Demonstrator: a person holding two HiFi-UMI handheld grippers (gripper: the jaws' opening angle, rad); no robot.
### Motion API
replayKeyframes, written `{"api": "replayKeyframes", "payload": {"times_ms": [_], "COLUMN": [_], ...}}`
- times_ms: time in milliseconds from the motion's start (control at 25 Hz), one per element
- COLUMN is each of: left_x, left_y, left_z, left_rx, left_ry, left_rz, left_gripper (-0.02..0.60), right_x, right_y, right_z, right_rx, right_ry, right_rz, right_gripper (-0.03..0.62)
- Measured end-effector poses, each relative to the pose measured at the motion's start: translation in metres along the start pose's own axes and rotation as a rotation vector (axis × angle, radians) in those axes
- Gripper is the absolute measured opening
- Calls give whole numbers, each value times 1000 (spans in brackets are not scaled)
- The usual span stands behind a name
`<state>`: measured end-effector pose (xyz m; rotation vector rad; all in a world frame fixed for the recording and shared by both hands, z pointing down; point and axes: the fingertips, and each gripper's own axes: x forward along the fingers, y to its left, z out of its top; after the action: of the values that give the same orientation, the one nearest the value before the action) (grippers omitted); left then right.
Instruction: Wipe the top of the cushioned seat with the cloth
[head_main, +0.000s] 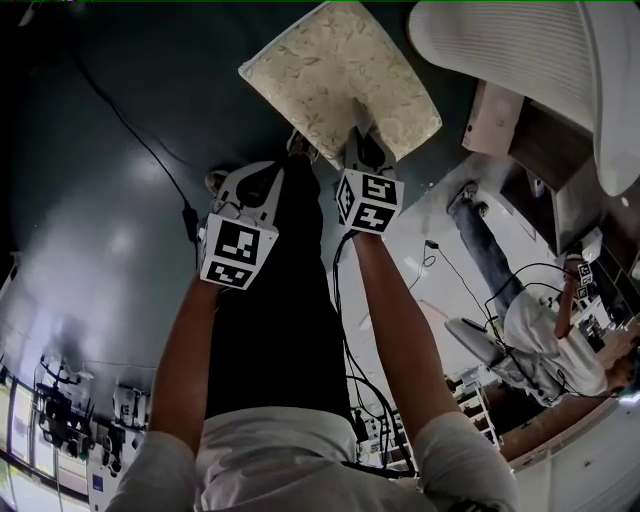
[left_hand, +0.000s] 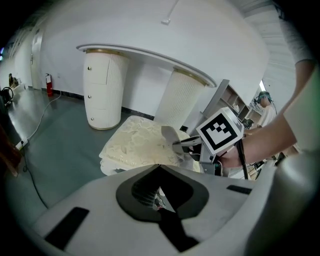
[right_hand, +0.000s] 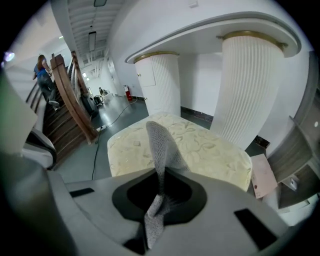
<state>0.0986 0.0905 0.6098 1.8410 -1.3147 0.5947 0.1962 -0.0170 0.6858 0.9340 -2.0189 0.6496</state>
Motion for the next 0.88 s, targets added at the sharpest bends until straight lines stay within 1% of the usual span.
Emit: {"api": "replayKeyframes", "payload": {"times_ms": [280, 480, 640, 880], "left_x": [26, 41, 54, 76], "left_y": [-1, 3, 1, -8], "left_z": [29, 50, 61, 69], "left_rx": [16, 18, 12, 3], "left_ry": [14, 15, 19, 30], "left_rz": [-20, -17, -22, -33], "left_gripper": [14, 14, 14, 14], "right_x": [10, 17, 19, 24], "right_y": [-36, -55, -75, -108], "right_z": [19, 33, 42, 53], "right_rx": [32, 68, 98, 109], "right_ry": [9, 11, 8, 3], "right_rz": [-36, -45, -60, -76], "right_gripper": [25, 25, 25, 25]}}
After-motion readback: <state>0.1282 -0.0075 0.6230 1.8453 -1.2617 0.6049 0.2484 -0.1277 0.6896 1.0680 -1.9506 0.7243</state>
